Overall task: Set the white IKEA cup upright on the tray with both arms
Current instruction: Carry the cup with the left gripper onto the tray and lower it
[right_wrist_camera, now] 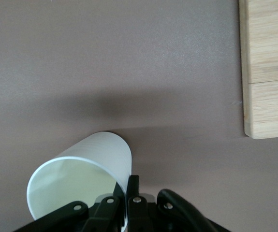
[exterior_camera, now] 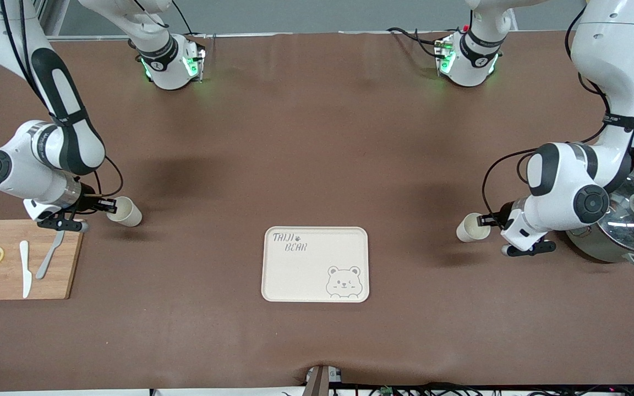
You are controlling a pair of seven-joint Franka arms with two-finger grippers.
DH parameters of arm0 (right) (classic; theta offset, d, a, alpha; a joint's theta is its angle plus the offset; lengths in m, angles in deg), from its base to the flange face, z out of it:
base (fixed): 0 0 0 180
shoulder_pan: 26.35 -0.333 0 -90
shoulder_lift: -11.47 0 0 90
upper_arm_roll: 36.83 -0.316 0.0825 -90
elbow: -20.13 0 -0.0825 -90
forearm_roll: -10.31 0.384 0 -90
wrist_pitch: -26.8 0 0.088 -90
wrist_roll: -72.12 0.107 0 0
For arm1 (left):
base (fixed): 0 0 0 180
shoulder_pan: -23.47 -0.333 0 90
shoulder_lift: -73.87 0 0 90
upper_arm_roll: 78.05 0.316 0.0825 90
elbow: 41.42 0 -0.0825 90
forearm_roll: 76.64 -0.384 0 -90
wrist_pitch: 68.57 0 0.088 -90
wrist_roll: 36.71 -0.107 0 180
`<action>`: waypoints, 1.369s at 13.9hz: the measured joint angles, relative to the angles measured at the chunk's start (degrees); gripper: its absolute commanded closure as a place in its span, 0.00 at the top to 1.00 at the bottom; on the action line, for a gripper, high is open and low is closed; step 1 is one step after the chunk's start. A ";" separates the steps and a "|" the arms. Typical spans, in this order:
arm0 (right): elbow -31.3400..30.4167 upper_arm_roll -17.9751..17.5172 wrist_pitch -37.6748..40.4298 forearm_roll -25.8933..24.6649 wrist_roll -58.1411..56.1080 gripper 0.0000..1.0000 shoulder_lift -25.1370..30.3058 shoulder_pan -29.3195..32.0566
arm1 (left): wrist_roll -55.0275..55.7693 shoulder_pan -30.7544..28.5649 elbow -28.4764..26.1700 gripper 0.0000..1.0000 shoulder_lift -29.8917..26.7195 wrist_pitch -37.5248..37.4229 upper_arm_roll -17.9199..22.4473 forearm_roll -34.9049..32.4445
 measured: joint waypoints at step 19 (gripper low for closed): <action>15.27 -0.21 21.14 0.00 0.01 0.00 0.11 -0.50 | 5.28 1.39 2.91 0.00 -1.63 1.76 -5.28 0.01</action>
